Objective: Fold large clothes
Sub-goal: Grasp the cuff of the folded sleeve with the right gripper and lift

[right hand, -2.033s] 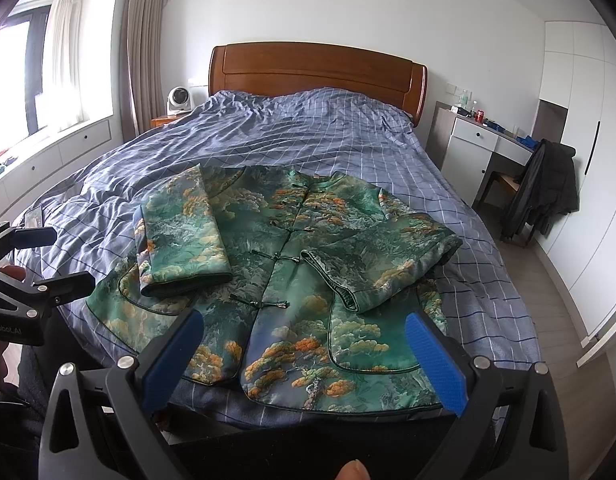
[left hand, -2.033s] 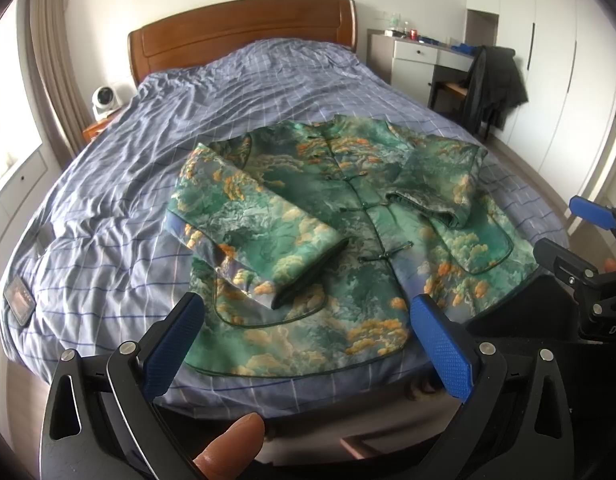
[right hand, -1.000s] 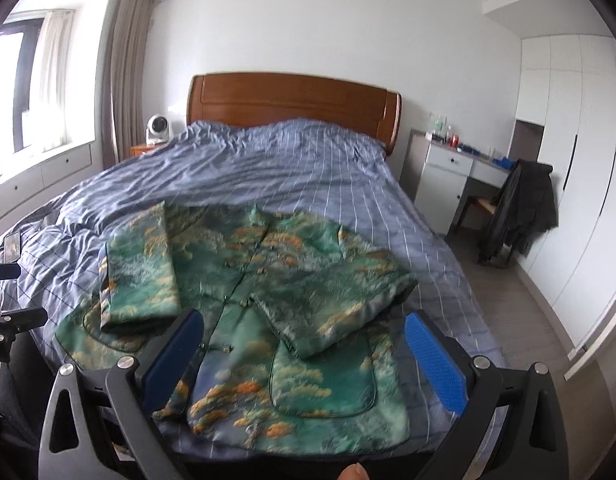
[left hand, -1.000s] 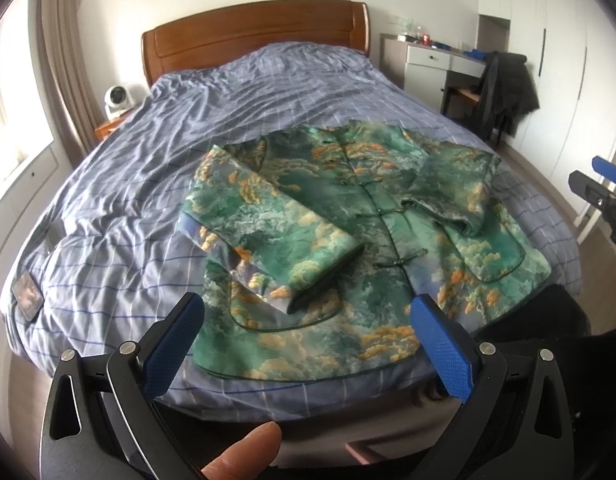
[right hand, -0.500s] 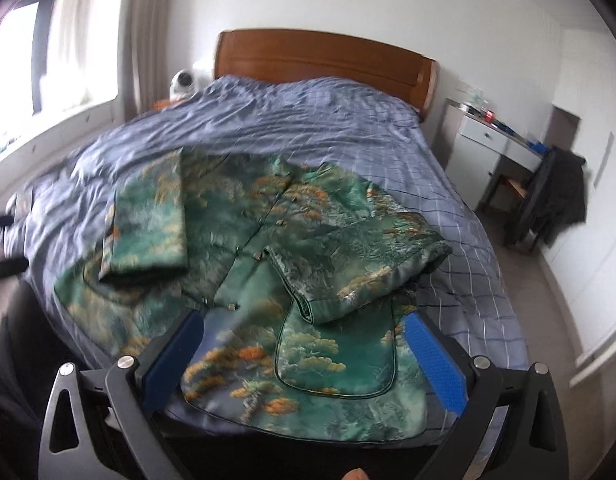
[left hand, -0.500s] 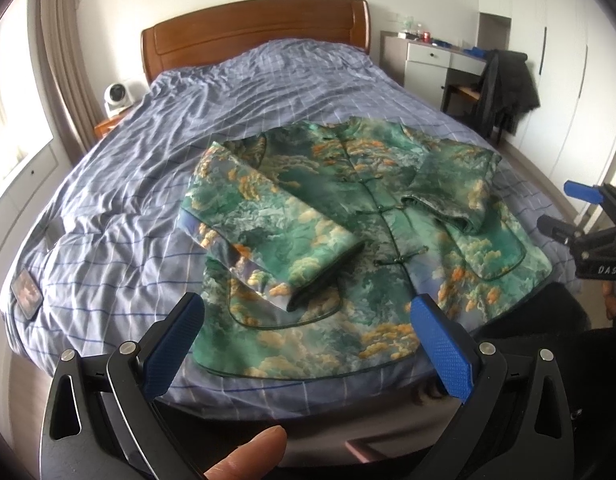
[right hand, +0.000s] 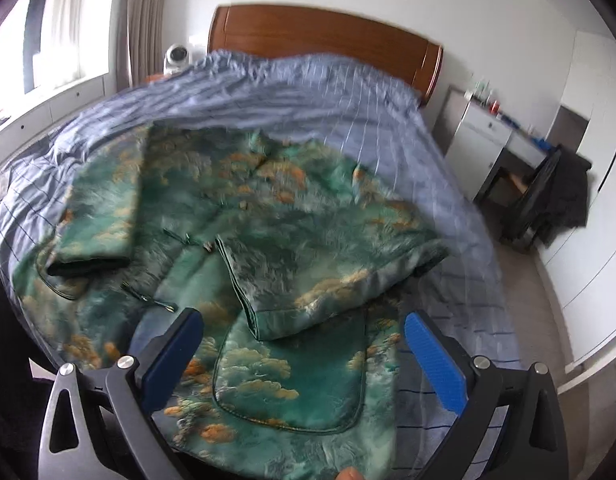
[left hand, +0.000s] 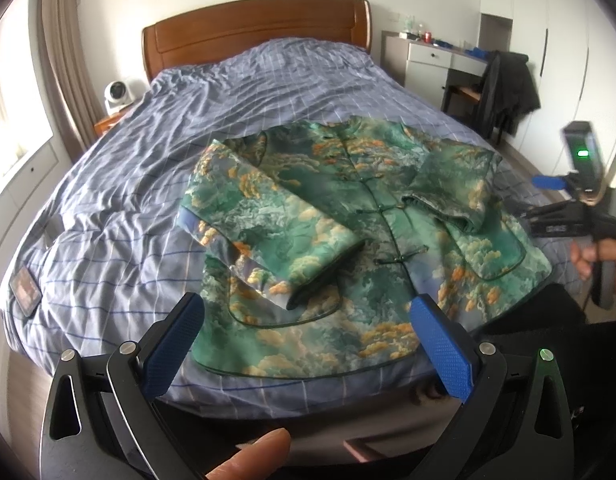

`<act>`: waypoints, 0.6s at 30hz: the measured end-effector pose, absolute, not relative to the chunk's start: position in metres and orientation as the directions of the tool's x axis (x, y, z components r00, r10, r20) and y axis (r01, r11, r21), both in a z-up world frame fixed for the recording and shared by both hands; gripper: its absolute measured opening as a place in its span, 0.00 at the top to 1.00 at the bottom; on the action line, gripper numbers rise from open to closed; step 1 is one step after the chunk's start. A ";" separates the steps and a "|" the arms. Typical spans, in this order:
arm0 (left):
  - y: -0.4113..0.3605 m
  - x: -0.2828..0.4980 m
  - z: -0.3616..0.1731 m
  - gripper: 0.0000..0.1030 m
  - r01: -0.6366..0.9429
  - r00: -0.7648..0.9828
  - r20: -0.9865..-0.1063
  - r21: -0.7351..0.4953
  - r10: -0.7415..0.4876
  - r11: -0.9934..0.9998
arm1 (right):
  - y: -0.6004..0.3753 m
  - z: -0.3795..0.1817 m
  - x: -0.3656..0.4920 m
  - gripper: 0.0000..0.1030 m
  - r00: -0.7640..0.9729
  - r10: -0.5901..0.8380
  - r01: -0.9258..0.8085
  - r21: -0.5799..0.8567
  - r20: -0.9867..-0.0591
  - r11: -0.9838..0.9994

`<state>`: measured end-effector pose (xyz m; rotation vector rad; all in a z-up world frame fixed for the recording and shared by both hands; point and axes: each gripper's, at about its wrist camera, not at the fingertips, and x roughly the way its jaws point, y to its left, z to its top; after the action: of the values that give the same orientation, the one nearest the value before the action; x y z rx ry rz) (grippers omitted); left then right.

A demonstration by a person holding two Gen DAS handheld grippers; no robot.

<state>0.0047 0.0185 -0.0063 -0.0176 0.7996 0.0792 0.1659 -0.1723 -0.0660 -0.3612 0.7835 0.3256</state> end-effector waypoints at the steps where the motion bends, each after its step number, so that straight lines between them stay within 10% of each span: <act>1: 0.017 0.004 -0.006 0.00 -0.075 0.695 -0.716 0.020 0.067 0.997 | -0.167 -0.074 0.172 0.00 0.639 0.156 -0.430 -0.183 -0.753 0.884; 10: 0.016 -0.001 -0.003 0.00 -0.091 0.694 -0.713 0.048 0.098 0.995 | -0.103 -0.164 0.213 0.07 0.692 0.019 -0.570 -0.530 -0.722 0.628; 13: 0.021 -0.002 -0.004 0.00 -0.116 0.686 -0.718 0.050 0.117 0.992 | -0.116 -0.169 0.233 0.29 0.612 0.043 -0.601 -0.429 -0.790 0.674; 15: 0.024 -0.001 -0.005 0.00 -0.126 0.680 -0.724 0.042 0.117 0.991 | -0.124 -0.158 0.233 0.85 0.607 0.058 -0.582 -0.394 -0.792 0.712; 18: 0.024 0.002 -0.006 0.00 -0.123 0.679 -0.727 0.029 0.105 0.992 | -0.139 -0.128 0.223 0.87 0.660 0.081 -0.521 -0.376 -0.747 0.766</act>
<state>0.0023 0.0239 -0.0065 -0.0229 0.8146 0.1282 0.2226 -0.1385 -0.1285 -0.6163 0.7837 0.3661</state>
